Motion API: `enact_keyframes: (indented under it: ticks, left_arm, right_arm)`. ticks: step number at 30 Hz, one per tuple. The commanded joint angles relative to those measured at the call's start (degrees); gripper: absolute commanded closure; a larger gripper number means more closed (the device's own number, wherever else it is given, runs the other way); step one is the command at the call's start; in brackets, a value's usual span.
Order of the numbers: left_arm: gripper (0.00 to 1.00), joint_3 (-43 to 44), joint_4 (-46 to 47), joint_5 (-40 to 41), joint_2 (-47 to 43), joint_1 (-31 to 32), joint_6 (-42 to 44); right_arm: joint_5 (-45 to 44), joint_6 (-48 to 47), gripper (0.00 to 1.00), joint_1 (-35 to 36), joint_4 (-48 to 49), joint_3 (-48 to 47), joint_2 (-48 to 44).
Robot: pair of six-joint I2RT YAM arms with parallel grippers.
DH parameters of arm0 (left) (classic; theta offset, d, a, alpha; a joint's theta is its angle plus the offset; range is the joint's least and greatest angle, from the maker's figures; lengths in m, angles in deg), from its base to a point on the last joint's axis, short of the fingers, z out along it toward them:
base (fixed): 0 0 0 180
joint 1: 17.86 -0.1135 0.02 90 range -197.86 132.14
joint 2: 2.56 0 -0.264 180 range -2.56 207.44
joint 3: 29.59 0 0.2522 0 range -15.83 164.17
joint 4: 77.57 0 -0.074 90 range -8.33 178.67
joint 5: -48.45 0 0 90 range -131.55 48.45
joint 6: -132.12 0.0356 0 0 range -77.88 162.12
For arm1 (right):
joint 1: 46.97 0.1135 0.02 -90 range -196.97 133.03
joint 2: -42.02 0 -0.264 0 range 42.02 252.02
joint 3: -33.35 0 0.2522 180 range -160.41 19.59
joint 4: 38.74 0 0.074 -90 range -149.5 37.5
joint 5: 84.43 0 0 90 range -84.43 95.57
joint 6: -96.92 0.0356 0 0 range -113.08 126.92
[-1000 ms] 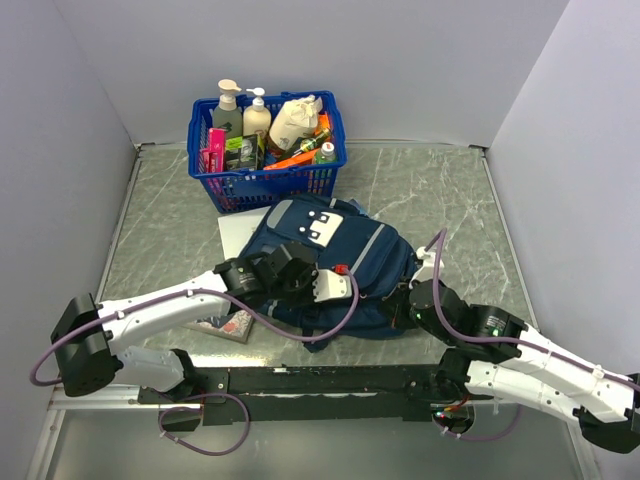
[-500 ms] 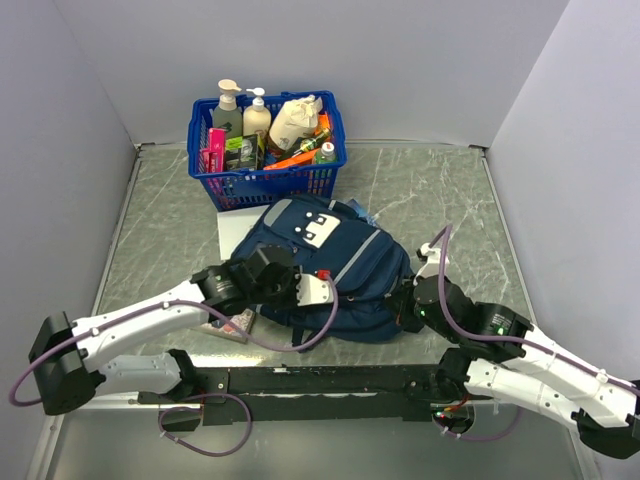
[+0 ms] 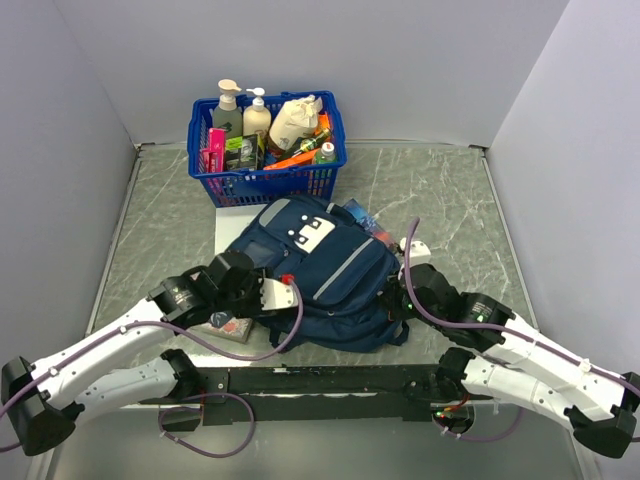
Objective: Pack the student bag
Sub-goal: Zip the student bag at the center of the board.
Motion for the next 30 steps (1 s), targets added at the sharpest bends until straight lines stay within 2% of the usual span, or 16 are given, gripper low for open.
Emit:
enact_keyframes:
  ticks: [1,3,5,9,14,20,27,30]
  left_arm:
    - [0.41,10.1,-0.8,-7.6,0.7,0.0,-7.3]
    - [0.35,13.6,-0.1,-13.6,2.2,0.0,-10.6]
    - [0.33,18.3,0.5,-17.1,5.8,1.3,-14.1]
    - [0.31,18.9,6.1,-16.0,11.6,7.3,-19.3]
    - [0.27,15.5,14.7,-15.4,15.8,10.0,-25.6]
    - [0.22,17.5,17.3,-15.2,19.8,13.5,-27.1]
    - [0.22,21.8,18.1,-14.5,24.2,18.5,-25.6]
    - [0.23,20.8,18.1,-14.1,24.3,20.3,-24.8]
  right_arm:
    - [5.3,-2.4,1.00,-0.4,8.7,0.1,-1.1]
    - [8.3,-2.0,1.00,-0.4,11.2,1.5,-1.7]
    - [9.9,-1.6,1.00,-0.3,12.6,2.3,-2.3]
    - [11.0,-1.2,1.00,-0.3,13.6,3.3,-2.8]
    - [12.5,-0.4,1.00,0.1,15.0,3.6,-3.6]
    - [14.5,-0.6,1.00,0.4,16.4,4.0,-3.5]
    - [16.5,-0.5,1.00,0.6,18.5,4.4,-3.4]
    - [16.5,-0.4,1.00,0.7,18.7,4.6,-3.5]
